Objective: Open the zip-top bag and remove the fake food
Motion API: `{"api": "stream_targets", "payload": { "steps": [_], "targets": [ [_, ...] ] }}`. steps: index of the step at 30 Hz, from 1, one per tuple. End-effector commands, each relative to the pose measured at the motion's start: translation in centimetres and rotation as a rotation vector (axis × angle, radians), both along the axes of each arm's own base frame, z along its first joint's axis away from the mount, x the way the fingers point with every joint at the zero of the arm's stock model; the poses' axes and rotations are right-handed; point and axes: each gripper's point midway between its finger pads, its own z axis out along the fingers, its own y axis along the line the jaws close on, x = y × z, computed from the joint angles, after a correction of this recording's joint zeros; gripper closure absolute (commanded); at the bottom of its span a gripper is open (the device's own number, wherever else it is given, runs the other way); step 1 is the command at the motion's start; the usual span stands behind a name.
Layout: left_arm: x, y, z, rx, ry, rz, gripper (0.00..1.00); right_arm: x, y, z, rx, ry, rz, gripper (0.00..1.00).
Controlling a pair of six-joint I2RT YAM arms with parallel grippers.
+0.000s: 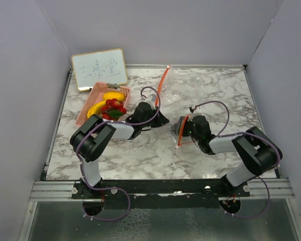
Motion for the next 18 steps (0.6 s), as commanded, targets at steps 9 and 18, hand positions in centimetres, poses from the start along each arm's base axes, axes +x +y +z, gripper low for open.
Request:
{"api": "stream_targets", "payload": {
  "steps": [9, 18],
  "targets": [
    [0.9, 0.7, -0.2, -0.062, 0.028, 0.025, 1.0, -4.0, -5.8, 4.2, -0.065, -0.015, -0.156, 0.76],
    [1.4, 1.1, -0.6, -0.047, 0.037, 0.057, 1.0, -7.5, -7.4, 8.1, -0.03, -0.061, -0.127, 0.76]
  ]
}}
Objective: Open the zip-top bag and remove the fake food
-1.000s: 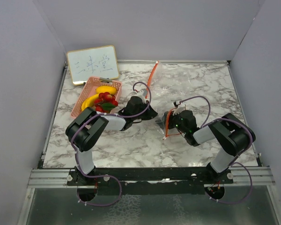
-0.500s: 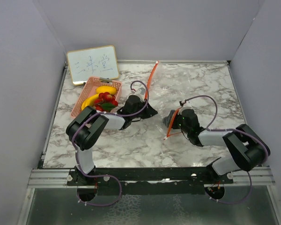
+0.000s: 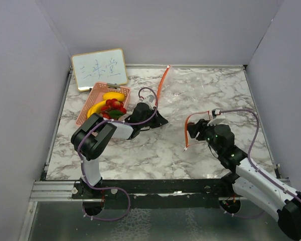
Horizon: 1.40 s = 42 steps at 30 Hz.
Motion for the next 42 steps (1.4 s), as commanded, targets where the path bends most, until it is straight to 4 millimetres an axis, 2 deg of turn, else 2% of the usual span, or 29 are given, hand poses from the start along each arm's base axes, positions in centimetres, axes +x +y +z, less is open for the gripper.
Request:
{"api": "stream_targets", "payload": {
  "steps": [1, 6, 12, 15, 19, 21, 24, 25, 27, 31, 32, 35, 38, 39, 42],
  "targets": [
    [0.7, 0.1, 0.1, -0.003, -0.015, 0.019, 1.0, -2.5, -1.6, -1.5, -0.062, 0.089, 0.002, 0.76],
    [1.3, -0.4, 0.6, -0.011, -0.025, 0.012, 1.0, -3.7, -1.7, 1.2, -0.042, 0.06, 0.033, 0.76],
    [1.5, -0.2, 0.3, 0.004, -0.027, 0.023, 1.0, -4.4, -1.5, 6.6, -0.006, -0.06, 0.08, 0.75],
    [1.5, 0.0, 0.2, 0.009, -0.026, 0.029, 1.0, -4.4, -1.5, 8.4, -0.015, -0.082, 0.087, 0.74],
    [1.6, 0.0, 0.2, 0.008, -0.029, 0.032, 1.0, -4.7, -0.3, 11.0, 0.031, -0.164, 0.157, 0.74],
    [1.5, -0.2, 0.7, -0.002, -0.037, 0.027, 1.0, -4.5, 0.5, 11.1, 0.044, -0.185, 0.193, 0.74],
    [1.2, -0.8, 1.7, -0.009, -0.062, 0.015, 1.0, -4.2, 2.4, 9.6, 0.084, -0.119, 0.254, 0.74],
    [1.1, -1.0, 2.0, -0.005, -0.069, 0.012, 1.0, -4.3, 3.3, 9.7, 0.105, -0.128, 0.295, 0.74],
    [0.9, -1.1, 2.2, 0.001, -0.075, 0.006, 1.0, -4.4, 4.2, 10.3, 0.143, -0.152, 0.339, 0.74],
    [0.9, -0.1, 2.8, 0.056, -0.115, 0.018, 1.0, -4.0, 4.1, 13.0, 0.136, -0.213, 0.333, 0.74],
    [0.9, 0.3, 3.1, 0.075, -0.133, 0.02, 0.98, -4.0, 3.9, 14.0, 0.13, -0.23, 0.332, 0.74],
    [1.2, 1.9, 3.7, 0.174, -0.163, 0.05, 0.76, -4.2, 3.5, 17.7, 0.142, -0.294, 0.317, 0.74],
    [1.8, 3.9, 5.6, 0.248, -0.198, 0.126, 0.4, -3.9, 3.2, 19.5, 0.128, -0.334, 0.3, 0.74],
    [2.1, 4.8, 6.2, 0.264, -0.206, 0.158, 0.32, -3.6, 3.3, 19.8, 0.123, -0.333, 0.298, 0.74],
    [2.5, 6.7, 7.9, 0.269, -0.23, 0.216, 0.24, -3.0, 4.2, 20.3, 0.131, -0.339, 0.326, 0.74]
  ]
}}
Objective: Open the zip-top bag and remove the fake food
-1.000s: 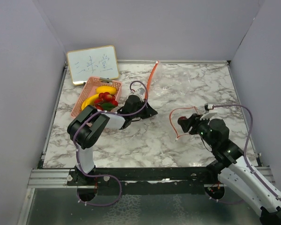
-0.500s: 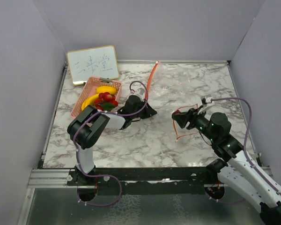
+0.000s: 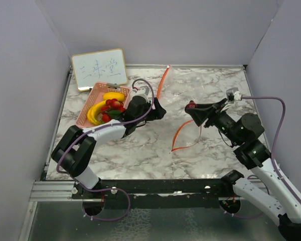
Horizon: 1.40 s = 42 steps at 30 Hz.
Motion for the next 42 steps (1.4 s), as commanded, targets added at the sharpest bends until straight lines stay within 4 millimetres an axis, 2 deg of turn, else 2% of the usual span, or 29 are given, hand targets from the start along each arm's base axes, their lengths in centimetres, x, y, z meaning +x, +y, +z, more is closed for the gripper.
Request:
{"api": "stream_targets", "payload": {
  "steps": [1, 6, 9, 10, 13, 17, 21, 23, 25, 26, 28, 30, 32, 37, 42],
  "targets": [
    [1.5, 3.9, 3.2, 0.072, -0.079, 0.13, 0.23, 0.9, 1.4, 1.3, -0.002, -0.046, 0.046, 0.74],
    [1.8, 7.5, 5.3, 0.056, -0.104, 0.213, 0.18, 3.3, 4.4, 0.5, -0.023, -0.043, 0.134, 0.73],
    [1.2, 9.5, 6.2, 0.04, -0.133, 0.26, 0.25, 5.5, 6.5, -0.7, -0.037, -0.026, 0.177, 0.73],
    [0.9, 10.3, 6.3, 0.04, -0.133, 0.278, 0.26, 6.6, 7.3, -1.7, -0.046, -0.005, 0.183, 0.73],
    [0.0, 12.1, 6.0, 0.048, -0.126, 0.317, 0.28, 9.1, 9.4, -2.5, -0.048, 0.01, 0.215, 0.73],
    [-1.5, 13.4, 5.1, 0.043, -0.112, 0.327, 0.28, 13.0, 12.8, -4.1, -0.047, 0.043, 0.257, 0.72],
    [-2.6, 14.2, 5.7, 0.024, -0.118, 0.34, 0.29, 16.8, 17.3, -6.3, -0.057, 0.069, 0.3, 0.72],
    [-3.0, 14.7, 6.8, 0.013, -0.14, 0.354, 0.29, 18.6, 20.1, -7.9, -0.085, 0.091, 0.313, 0.72],
    [-3.3, 15.4, 7.8, 0.015, -0.16, 0.372, 0.29, 20.4, 23.7, -8.3, -0.155, 0.06, 0.296, 0.71],
    [-3.5, 15.8, 8.5, 0.017, -0.174, 0.382, 0.29, 21.3, 25.0, -9.5, -0.196, 0.056, 0.286, 0.72],
    [-3.8, 16.7, 9.1, 0.039, -0.183, 0.404, 0.29, 22.4, 27.6, -10.6, -0.221, 0.042, 0.298, 0.71],
    [-4.0, 17.4, 9.6, 0.056, -0.195, 0.424, 0.29, 23.3, 29.4, -12.0, -0.221, 0.043, 0.306, 0.71],
    [-4.2, 17.9, 9.9, 0.069, -0.204, 0.438, 0.29, 24.1, 30.4, -13.3, -0.223, 0.045, 0.301, 0.71],
    [-4.2, 18.6, 10.0, 0.083, -0.209, 0.456, 0.29, 24.8, 32.2, -15.8, -0.222, 0.05, 0.335, 0.71],
    [-4.0, 18.6, 9.7, 0.085, -0.201, 0.455, 0.28, 24.6, 32.4, -18.0, -0.25, 0.059, 0.34, 0.7]
  ]
}}
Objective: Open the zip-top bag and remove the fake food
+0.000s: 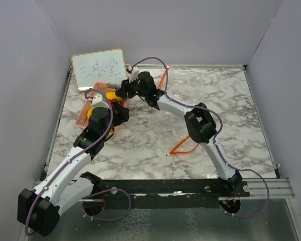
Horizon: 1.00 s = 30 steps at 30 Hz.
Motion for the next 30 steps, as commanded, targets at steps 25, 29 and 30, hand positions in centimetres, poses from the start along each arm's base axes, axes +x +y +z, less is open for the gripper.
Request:
{"api": "stream_targets", "payload": {
  "steps": [25, 29, 30],
  "targets": [
    [1.5, -3.8, 0.4, 0.009, -0.03, -0.103, 0.21, -4.8, -11.7, 9.5, 0.081, -0.223, -0.219, 0.18],
    [1.9, -6.5, 0.1, 0.008, -0.035, -0.151, 0.21, -8.2, -17.2, 7.6, -0.006, -0.218, -0.296, 0.06],
    [2.1, -7.3, 0.0, 0.007, -0.035, -0.167, 0.21, -9.1, -18.5, 6.8, -0.036, -0.214, -0.308, 0.04]
  ]
}}
